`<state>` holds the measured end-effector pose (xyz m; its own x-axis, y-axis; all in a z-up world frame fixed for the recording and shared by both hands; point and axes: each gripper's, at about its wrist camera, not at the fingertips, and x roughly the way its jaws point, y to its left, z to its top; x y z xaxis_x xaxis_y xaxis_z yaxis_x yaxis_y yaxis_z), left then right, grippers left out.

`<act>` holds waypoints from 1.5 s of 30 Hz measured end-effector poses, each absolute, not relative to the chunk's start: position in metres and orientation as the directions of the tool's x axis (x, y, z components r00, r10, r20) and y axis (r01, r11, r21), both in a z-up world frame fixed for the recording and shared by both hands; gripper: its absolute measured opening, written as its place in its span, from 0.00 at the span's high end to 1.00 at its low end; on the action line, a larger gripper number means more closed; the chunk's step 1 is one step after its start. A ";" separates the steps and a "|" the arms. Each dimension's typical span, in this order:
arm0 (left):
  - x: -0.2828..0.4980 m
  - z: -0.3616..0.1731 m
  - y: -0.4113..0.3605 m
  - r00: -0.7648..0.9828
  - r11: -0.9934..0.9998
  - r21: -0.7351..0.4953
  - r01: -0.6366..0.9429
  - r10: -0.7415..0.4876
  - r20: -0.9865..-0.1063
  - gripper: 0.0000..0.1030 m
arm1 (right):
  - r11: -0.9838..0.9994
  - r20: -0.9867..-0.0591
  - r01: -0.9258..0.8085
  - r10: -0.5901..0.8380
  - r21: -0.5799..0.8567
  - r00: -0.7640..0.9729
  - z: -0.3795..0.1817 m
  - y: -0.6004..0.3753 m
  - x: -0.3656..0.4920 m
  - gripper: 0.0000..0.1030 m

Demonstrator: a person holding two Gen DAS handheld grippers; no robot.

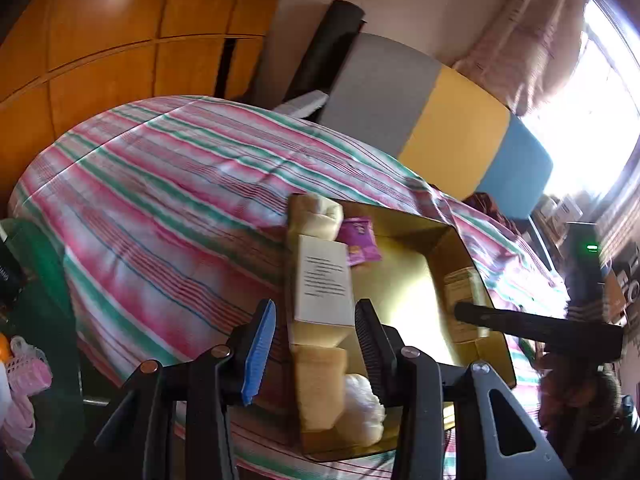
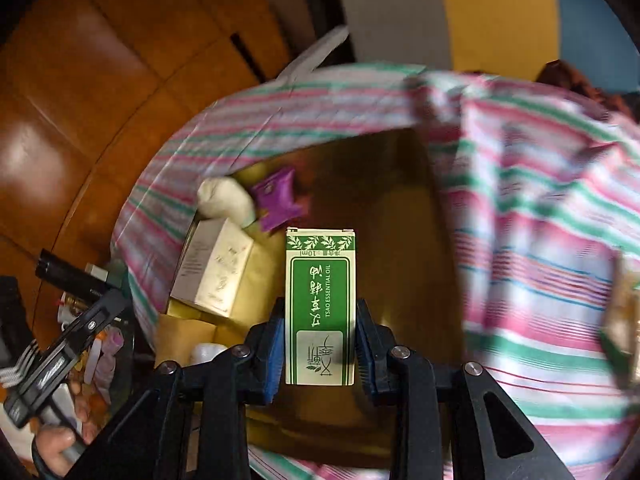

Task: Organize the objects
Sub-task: 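Lower the green box into the gold tray and open the right tool, then move both tools back to the items and grasp a cracker packet with the left tool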

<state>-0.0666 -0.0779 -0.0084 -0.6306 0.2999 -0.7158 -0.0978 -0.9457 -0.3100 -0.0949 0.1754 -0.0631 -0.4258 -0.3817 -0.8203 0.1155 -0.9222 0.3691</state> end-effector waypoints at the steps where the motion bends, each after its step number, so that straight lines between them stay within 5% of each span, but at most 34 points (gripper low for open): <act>1: -0.067 -0.010 -0.082 -0.631 -0.945 -0.316 -0.087 0.298 -0.716 0.60 | -0.922 -0.828 0.114 -0.383 0.370 -0.410 -0.070 0.167 -0.102 0.69; 9: -0.072 -0.024 -0.096 -0.609 -0.937 -0.344 -0.056 0.305 -0.732 0.60 | -0.901 -0.848 0.065 -0.427 0.430 -0.312 -0.114 0.116 -0.155 0.67; 12: -0.072 -0.025 -0.096 -0.609 -0.936 -0.347 -0.060 0.309 -0.731 0.60 | -0.887 -0.836 0.057 -0.451 0.457 -0.312 -0.117 0.108 -0.161 0.52; 18: -0.069 -0.024 -0.088 -0.614 -0.941 -0.328 -0.080 0.306 -0.728 0.60 | -0.906 -0.840 0.102 -0.419 0.410 -0.345 -0.107 0.109 -0.145 0.46; 27: -0.057 -0.014 -0.060 -0.616 -0.944 -0.289 -0.157 0.322 -0.719 0.60 | -0.946 -0.813 0.163 -0.324 0.281 -0.484 -0.072 0.135 -0.094 0.01; 45: -0.033 -0.015 0.019 -0.528 -0.912 -0.216 -0.349 0.381 -0.759 0.59 | -0.982 -0.762 -0.036 -0.122 0.188 -0.636 -0.039 0.277 -0.006 0.00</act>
<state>-0.0333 0.0191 -0.0150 -0.5276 0.3812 -0.7592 -0.3488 -0.9121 -0.2155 -0.0064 0.2766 -0.0389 -0.6357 -0.1223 -0.7622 -0.0362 -0.9815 0.1878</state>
